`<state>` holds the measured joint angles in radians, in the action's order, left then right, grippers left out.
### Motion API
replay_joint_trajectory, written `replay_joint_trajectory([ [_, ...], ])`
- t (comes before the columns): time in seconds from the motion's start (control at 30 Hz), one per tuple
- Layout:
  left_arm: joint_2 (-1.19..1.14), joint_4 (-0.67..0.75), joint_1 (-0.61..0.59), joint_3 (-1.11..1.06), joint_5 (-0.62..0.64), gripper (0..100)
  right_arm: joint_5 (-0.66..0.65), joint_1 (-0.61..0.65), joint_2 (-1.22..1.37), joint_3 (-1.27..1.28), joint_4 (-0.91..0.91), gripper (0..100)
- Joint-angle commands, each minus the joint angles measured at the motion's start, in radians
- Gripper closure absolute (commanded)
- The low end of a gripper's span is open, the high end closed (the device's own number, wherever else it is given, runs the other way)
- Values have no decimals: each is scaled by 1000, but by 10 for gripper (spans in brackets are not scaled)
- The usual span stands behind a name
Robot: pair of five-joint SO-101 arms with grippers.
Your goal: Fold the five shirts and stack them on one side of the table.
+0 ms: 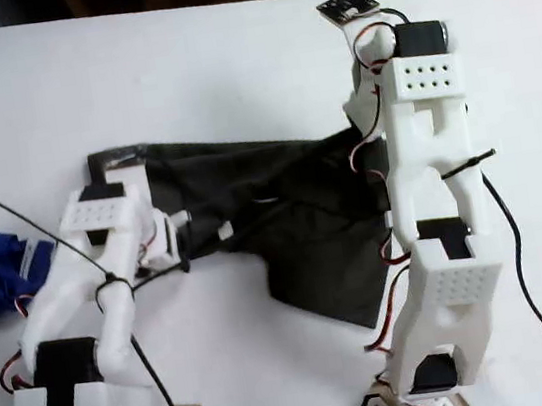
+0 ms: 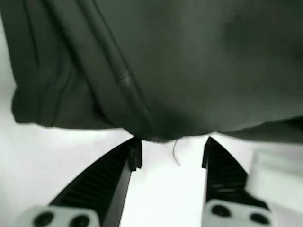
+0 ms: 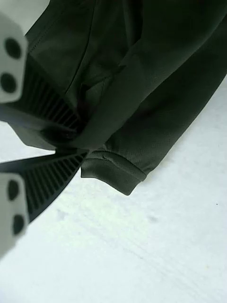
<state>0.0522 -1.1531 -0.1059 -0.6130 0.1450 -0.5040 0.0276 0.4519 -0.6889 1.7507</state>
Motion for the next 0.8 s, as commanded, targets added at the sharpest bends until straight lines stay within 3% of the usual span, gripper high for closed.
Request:
replay_joint_trajectory([
  [0.0, 5, 28, 37, 5, 15, 782, 5, 8, -70, -3, 22, 981],
  [0.2, 3, 103, 52, -50, 15, 793, 6, 8, -70, -3, 22, 981],
  [0.37, 9, 115, 54, -68, 15, 986, 6, 8, -71, -3, 22, 981],
  [0.77, 15, 95, 58, -58, 12, 975, 6, 8, -71, -3, 22, 981],
])
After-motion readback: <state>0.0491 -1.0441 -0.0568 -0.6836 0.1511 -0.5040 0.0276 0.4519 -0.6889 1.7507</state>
